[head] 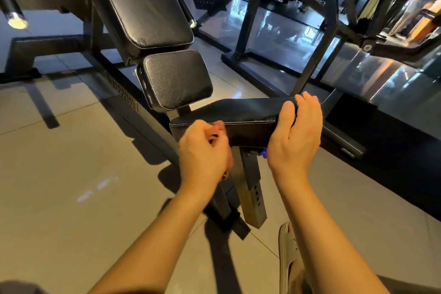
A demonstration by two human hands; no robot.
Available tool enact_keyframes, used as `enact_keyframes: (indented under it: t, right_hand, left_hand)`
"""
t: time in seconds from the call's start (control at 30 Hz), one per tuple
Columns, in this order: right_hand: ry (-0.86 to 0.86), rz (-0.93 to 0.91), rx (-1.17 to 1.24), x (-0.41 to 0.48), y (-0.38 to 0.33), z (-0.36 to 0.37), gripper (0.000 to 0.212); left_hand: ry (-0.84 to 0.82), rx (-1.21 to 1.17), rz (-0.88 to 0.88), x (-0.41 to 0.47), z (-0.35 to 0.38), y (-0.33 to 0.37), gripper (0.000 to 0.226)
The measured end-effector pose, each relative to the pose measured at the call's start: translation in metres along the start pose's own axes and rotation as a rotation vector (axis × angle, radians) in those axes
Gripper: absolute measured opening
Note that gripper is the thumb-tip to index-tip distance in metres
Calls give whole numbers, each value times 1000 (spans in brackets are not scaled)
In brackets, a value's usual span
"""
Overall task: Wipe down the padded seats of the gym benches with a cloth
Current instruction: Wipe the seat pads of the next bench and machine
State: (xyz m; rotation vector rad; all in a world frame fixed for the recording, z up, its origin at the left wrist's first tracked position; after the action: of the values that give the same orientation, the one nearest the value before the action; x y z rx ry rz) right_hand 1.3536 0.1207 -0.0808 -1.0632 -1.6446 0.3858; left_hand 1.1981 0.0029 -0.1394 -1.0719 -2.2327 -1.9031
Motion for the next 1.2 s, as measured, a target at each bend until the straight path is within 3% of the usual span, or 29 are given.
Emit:
enact_keyframes:
  t: [0.07, 0.23, 0.4, 0.63, 0.77, 0.8, 1.0, 1.2]
  right_hand:
    - [8, -1, -5, 0, 0, 0, 60]
    - [5, -5, -4, 1, -1, 1, 58]
    - [-24, 19, -26, 0, 1, 1, 63]
    - [-30, 13, -30, 0, 1, 2, 61]
    - [-25, 19, -29, 0, 2, 1, 57]
    - [-13, 11, -27, 0, 1, 1, 57]
    - [4, -6, -11, 0, 0, 1, 60]
    - [-23, 4, -33, 1, 0, 1, 54]
  left_hand:
    - [33, 2, -60, 0, -3, -7, 19]
    - [-95, -22, 212, -20, 19, 47, 16]
    - [40, 48, -53, 4, -4, -15, 19]
    - [-84, 28, 242, -17, 16, 36, 15]
    - [38, 127, -99, 14, -12, -34, 18]
    - [46, 127, -108, 13, -14, -34, 18]
    - [-92, 7, 240, -16, 16, 34, 17]
    - [52, 106, -153, 13, -10, -46, 18]
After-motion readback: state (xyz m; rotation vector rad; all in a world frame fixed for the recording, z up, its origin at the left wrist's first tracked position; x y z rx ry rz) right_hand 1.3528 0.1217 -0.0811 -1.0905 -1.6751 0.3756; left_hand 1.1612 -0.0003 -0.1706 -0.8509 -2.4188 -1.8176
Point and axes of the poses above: each hand's wrist, its own x-axis towards the middle knuckle, its own z-axis out of the palm, y = z × x, the point moved 7 cm from there along x, towards the middle knuckle, and after that the axes turned 5 degrees about z, right-handed, at the moved point
